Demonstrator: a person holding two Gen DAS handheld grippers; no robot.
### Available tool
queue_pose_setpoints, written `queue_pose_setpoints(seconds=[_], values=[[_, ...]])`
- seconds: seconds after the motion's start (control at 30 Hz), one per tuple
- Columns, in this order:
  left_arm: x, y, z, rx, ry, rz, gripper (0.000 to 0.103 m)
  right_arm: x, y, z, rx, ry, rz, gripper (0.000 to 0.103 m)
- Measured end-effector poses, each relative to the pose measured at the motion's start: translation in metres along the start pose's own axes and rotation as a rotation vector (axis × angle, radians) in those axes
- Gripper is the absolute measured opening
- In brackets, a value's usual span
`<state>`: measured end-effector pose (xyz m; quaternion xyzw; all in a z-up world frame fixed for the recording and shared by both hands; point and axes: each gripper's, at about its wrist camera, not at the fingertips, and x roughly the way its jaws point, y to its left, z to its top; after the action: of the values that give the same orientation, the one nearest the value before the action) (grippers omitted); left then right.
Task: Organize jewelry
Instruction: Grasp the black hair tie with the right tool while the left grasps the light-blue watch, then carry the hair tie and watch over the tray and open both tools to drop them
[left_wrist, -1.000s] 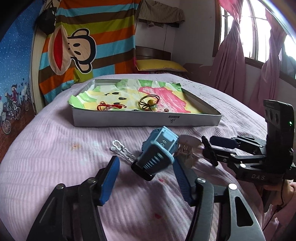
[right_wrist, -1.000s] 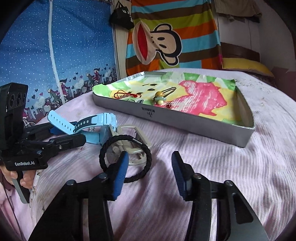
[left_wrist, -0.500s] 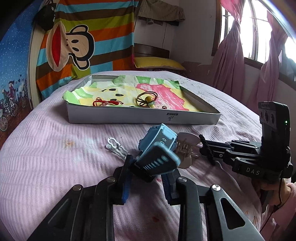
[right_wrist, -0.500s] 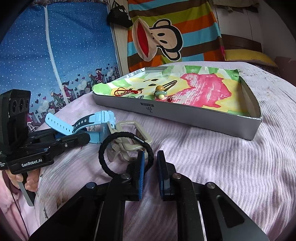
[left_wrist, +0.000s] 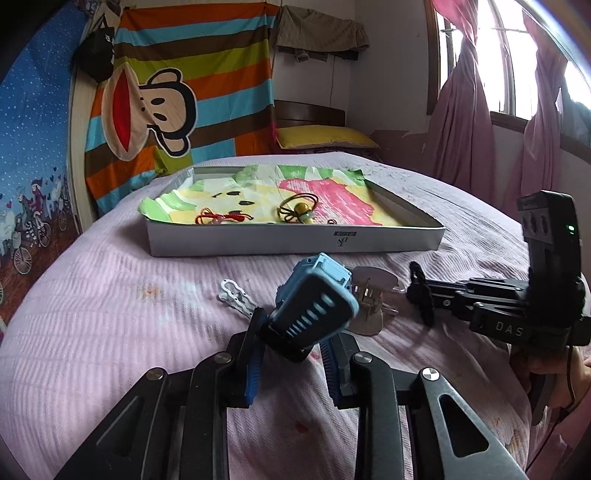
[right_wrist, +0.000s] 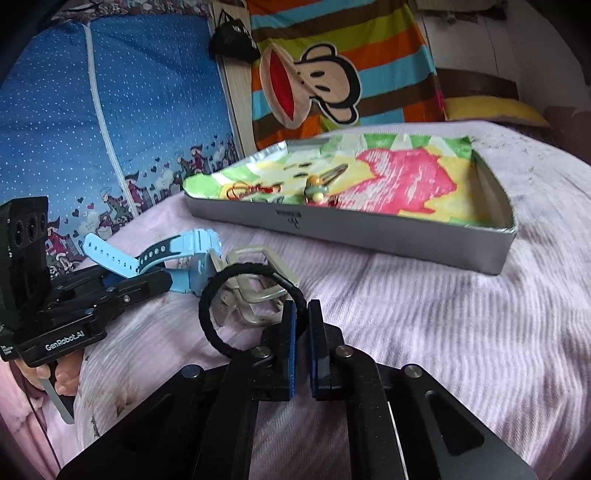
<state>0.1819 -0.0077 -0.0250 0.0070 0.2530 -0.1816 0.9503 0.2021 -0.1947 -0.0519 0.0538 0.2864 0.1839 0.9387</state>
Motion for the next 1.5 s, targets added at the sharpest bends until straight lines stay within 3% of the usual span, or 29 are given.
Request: queue_pose_setpoints(seconds=[0.13,0.3,0.93,1.13,1.3,1.5], values=[[-0.01,0.002,0.004,-0.027,-0.029,0.008,0.02,-0.008,-0.002,0.001,0.007,-0.044,-0.002,0.005],[-0.016,0.007,0.009,-0.067,-0.039,-0.021,0.02,-0.012,-0.004,0.0,0.014,-0.068,0.001,0.005],[-0.021,0.011,0.028,-0.181,0.017,-0.08,0.02,-0.018,-0.007,0.003,0.025,-0.097,-0.006,0.005],[-0.017,0.014,0.059,-0.217,-0.017,-0.095,0.02,-0.023,-0.009,0.025,0.035,-0.11,-0.009,0.005],[-0.009,0.015,0.095,-0.188,-0.07,-0.06,0.02,-0.021,-0.011,0.056,-0.004,-0.128,-0.047,0.005],[0.029,0.027,0.135,-0.191,-0.059,-0.02,0.02,0.007,-0.024,0.102,-0.016,-0.092,-0.114,0.005]])
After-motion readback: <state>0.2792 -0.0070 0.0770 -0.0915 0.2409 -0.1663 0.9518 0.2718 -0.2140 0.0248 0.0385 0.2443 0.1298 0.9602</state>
